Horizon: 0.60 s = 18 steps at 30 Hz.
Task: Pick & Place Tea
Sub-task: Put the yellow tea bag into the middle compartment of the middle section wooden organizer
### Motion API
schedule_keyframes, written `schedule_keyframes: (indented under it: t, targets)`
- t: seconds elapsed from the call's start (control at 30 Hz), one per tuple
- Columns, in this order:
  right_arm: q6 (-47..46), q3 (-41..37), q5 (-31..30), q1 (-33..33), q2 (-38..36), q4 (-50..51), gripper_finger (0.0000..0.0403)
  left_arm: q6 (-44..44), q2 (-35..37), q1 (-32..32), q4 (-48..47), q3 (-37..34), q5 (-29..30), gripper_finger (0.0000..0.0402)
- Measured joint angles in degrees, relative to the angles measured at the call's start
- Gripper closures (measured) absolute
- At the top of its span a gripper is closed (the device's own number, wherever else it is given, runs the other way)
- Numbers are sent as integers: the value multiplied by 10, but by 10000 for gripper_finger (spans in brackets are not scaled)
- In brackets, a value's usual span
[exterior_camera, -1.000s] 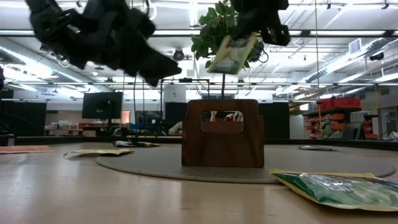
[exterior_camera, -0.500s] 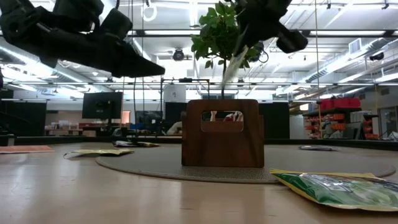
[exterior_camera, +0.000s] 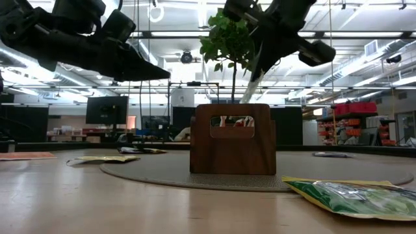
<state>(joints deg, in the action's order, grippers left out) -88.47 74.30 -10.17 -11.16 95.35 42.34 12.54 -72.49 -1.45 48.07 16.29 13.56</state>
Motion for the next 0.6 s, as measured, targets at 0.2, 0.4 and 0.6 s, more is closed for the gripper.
schedule_keyframes:
  t: [0.2, 0.4, 0.6]
  targets:
    - [2, 0, -14, 3, 9, -3, 403, 1, 0, 0, 0, 0, 0, 280]
    - [4, 0, -8, 3, 28, -14, 403, 8, 0, 0, 7, 1, 0, 280]
    - [-1, 0, -19, 5, 28, -10, 403, 12, 0, 0, 9, 1, 0, 280]
